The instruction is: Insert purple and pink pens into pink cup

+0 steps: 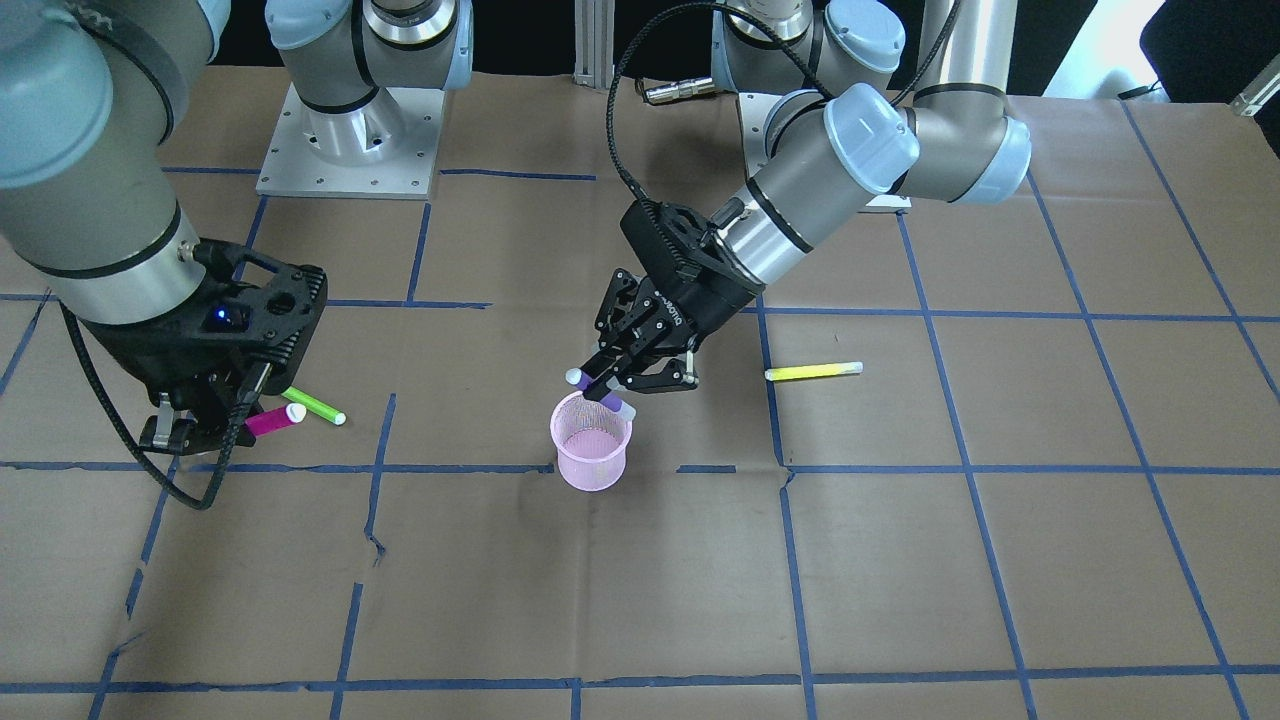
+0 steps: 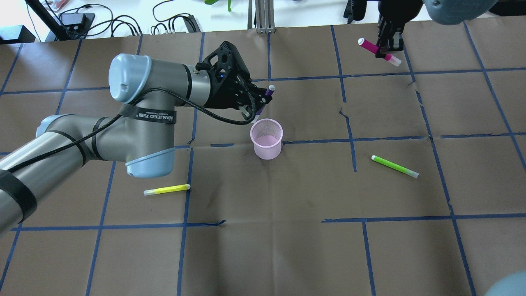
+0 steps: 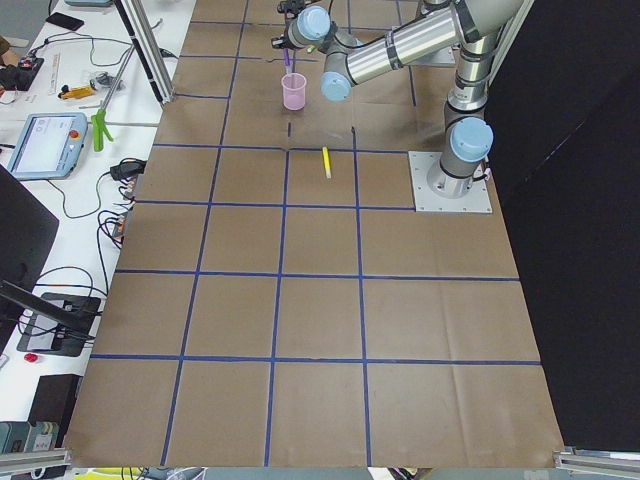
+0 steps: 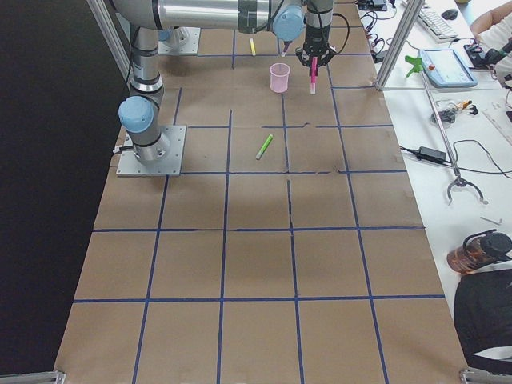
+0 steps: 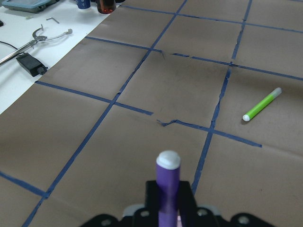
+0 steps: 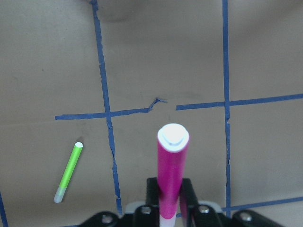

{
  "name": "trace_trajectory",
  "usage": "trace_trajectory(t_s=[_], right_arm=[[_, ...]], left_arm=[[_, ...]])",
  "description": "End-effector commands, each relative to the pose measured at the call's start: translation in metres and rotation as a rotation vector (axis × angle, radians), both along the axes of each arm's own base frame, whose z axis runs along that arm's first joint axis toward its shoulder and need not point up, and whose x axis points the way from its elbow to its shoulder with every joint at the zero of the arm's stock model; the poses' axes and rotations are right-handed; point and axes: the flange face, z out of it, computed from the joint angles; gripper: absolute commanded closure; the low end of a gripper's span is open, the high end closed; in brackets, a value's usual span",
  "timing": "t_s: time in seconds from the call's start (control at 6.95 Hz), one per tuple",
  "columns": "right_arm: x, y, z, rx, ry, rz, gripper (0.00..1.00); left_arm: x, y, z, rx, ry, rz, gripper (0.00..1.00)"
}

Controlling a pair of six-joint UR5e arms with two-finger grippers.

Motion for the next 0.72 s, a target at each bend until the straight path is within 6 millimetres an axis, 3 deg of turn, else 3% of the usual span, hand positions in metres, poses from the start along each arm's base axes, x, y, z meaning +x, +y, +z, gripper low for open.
trace_trajectory(t_s=[0.0, 0.29, 0.58], right_arm=[[0.002, 0.021, 0.002, 0.008, -0.014, 0.028, 0.96], [0.000, 0.049, 0.001, 0.014, -0.004, 0.015, 0.96], [0.001, 0.068, 0.004, 0.017, -0.010, 0.015, 0.96]], left_arm=[[-0.013, -0.004, -0.033, 0.015, 0.007, -0.008, 1.00], [-0.016, -0.013, -0.069, 0.026, 0.006, -0.009, 1.00], [-0.014, -0.006, -0.083, 0.061, -0.006, 0.001, 0.98]])
